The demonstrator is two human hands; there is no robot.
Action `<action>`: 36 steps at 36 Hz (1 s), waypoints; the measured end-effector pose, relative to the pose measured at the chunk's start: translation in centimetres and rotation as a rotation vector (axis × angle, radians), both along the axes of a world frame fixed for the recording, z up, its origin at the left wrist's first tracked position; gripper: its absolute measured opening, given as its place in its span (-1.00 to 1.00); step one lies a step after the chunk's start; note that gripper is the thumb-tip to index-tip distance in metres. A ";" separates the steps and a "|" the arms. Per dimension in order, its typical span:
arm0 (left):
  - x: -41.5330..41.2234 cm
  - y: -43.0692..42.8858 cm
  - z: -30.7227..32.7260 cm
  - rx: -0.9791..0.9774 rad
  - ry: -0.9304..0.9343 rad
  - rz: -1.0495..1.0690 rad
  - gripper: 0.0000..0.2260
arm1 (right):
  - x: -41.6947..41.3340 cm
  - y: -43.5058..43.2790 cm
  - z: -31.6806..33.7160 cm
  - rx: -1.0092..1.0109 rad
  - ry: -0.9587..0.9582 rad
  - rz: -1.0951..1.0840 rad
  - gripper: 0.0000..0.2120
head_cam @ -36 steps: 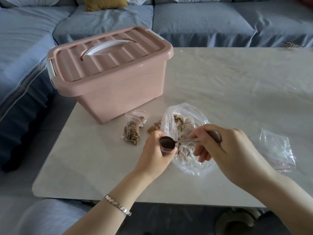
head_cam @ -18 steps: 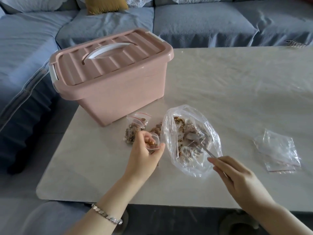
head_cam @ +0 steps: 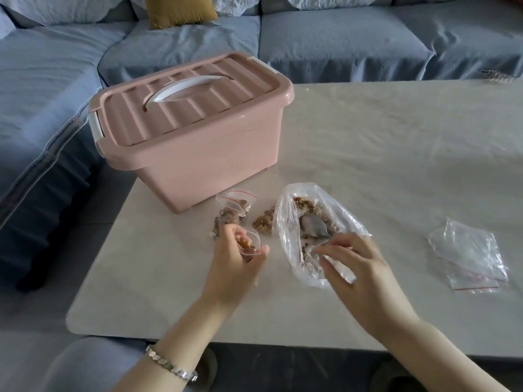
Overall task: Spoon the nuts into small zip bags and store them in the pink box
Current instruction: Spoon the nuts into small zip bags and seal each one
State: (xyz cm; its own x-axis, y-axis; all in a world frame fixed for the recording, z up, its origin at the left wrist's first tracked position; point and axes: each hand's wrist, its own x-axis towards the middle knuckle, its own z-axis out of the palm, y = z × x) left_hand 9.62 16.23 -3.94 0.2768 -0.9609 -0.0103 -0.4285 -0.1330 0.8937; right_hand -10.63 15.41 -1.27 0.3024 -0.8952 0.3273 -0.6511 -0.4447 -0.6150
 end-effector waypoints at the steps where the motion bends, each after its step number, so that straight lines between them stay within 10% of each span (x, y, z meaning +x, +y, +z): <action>1: 0.0 0.1 -0.1 0.003 -0.016 0.006 -0.72 | 1.4 -0.2 0.8 0.082 -0.054 0.047 -0.80; 8: 0.5 0.0 0.1 -0.025 -0.165 -0.043 -0.67 | 8.4 -1.5 2.9 0.418 0.057 0.224 -0.77; 17: 2.3 0.9 -1.4 -0.091 -0.139 0.081 -0.53 | 10.6 -3.0 2.0 0.362 0.036 0.238 -0.86; 27: 6.6 -1.3 -0.6 -0.094 -0.298 0.319 -0.81 | 13.1 -4.5 3.0 0.282 -0.103 0.213 -0.88; 36: 9.5 -4.9 -0.9 -0.081 -0.349 0.012 -0.79 | 8.1 -3.0 1.7 0.373 0.059 0.177 -0.85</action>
State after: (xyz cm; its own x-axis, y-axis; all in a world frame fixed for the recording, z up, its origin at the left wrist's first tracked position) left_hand 19.17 11.37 -4.84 0.2620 -0.9513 0.1626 -0.7084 -0.0751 0.7018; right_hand -2.54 12.44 0.42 0.4707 -0.8817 -0.0319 -0.6239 -0.3070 -0.7187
